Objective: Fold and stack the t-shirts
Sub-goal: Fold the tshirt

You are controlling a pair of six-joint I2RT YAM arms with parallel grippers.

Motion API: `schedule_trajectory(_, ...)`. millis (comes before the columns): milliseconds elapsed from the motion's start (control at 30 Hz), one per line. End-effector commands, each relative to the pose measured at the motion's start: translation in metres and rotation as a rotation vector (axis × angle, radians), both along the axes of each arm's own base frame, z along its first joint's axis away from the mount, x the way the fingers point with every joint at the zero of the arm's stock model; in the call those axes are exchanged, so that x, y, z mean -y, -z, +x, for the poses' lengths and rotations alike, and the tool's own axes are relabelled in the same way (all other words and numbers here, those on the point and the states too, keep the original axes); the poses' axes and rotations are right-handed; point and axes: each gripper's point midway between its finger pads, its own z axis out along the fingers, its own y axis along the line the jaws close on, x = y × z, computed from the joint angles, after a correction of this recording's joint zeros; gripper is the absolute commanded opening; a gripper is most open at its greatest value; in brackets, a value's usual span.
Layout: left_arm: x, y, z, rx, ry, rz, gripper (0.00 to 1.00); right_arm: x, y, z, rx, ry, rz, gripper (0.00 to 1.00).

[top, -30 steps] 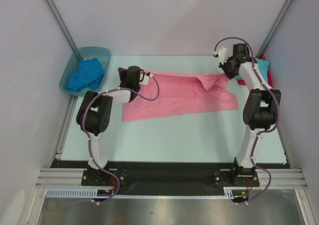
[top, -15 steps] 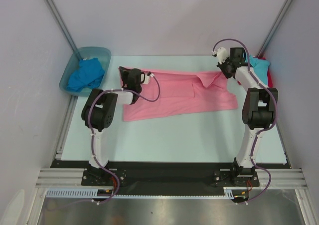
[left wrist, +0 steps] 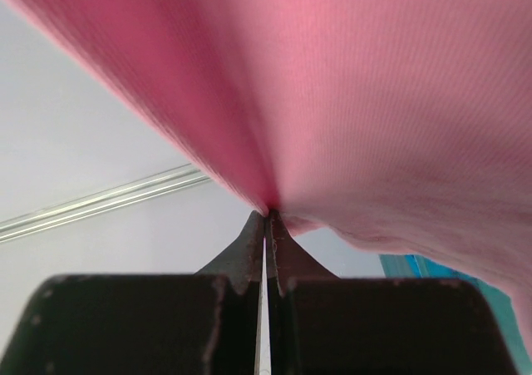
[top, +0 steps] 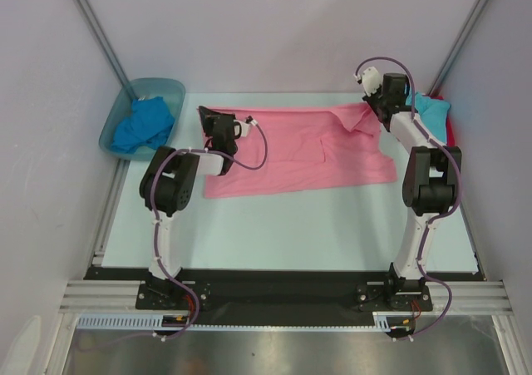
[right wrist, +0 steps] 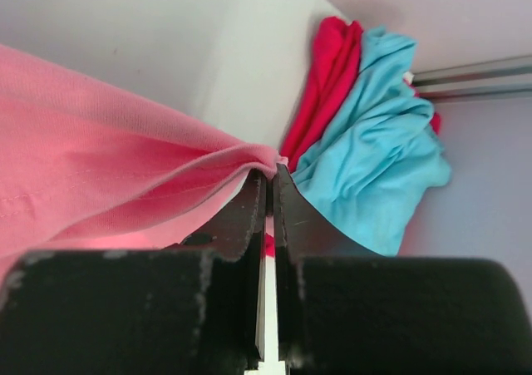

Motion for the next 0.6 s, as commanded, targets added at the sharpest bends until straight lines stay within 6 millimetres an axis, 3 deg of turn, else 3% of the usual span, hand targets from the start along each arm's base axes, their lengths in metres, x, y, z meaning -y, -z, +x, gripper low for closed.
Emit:
schedule_trajectory(0,-0.018,-0.021,0.001,0.082,-0.069,-0.006,0.0,0.016,-0.027,0.017,0.103,0.038,-0.066,0.0)
schedule_trajectory(233,-0.019,-0.016,-0.005,0.051,-0.056,0.018,0.0,0.001,-0.011,0.001,-0.001,-0.047,-0.03,0.0)
schedule_trajectory(367,-0.024,-0.012,-0.006,0.008,-0.061,0.045,0.0,-0.011,0.004,-0.018,-0.107,-0.116,-0.005,0.0)
schedule_trajectory(567,-0.028,0.004,-0.014,-0.141,-0.032,0.043,0.0,-0.02,0.008,-0.046,-0.227,-0.219,0.001,0.0)
